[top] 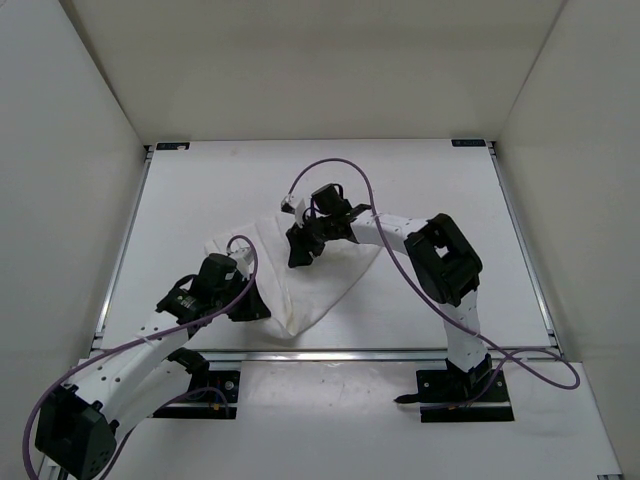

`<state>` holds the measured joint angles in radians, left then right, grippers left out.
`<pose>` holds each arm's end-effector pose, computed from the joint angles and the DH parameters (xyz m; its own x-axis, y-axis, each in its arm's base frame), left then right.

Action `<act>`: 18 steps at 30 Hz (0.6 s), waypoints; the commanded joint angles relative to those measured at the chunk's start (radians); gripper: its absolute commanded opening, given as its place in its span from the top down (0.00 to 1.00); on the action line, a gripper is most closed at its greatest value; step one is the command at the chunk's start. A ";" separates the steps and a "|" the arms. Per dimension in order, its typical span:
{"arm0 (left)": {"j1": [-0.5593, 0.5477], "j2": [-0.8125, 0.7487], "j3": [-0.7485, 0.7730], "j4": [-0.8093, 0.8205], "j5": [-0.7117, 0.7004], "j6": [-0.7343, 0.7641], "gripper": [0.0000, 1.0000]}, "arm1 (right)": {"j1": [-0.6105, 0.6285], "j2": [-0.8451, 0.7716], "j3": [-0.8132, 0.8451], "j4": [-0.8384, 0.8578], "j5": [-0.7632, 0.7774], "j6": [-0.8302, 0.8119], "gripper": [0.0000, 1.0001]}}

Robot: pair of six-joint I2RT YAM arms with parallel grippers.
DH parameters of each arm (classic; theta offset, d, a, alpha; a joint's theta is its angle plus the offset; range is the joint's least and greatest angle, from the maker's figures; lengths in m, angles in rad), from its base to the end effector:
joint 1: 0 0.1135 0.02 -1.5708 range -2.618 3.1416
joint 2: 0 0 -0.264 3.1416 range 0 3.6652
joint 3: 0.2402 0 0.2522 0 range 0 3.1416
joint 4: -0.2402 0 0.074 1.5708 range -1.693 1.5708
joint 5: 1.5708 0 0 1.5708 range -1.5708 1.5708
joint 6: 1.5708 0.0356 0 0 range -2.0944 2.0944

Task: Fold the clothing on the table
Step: Flatten the skirt out

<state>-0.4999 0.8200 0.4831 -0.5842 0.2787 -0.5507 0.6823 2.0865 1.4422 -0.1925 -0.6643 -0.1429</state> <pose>0.1326 -0.0836 0.1960 -0.9131 -0.0745 -0.4009 0.1515 0.8508 -0.5032 0.3357 0.3011 0.1682 -0.4541 -0.5134 -0.7282 -0.8907 0.2804 0.3577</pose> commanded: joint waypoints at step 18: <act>0.128 0.057 0.164 0.006 -0.047 0.156 1.00 | -0.134 -0.334 -0.080 0.039 0.078 0.101 1.00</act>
<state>-0.4194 0.8577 0.5381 -0.6041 0.2771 -0.4759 0.6300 1.9583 1.3655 -0.2058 -0.6407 -0.0662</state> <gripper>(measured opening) 0.091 0.031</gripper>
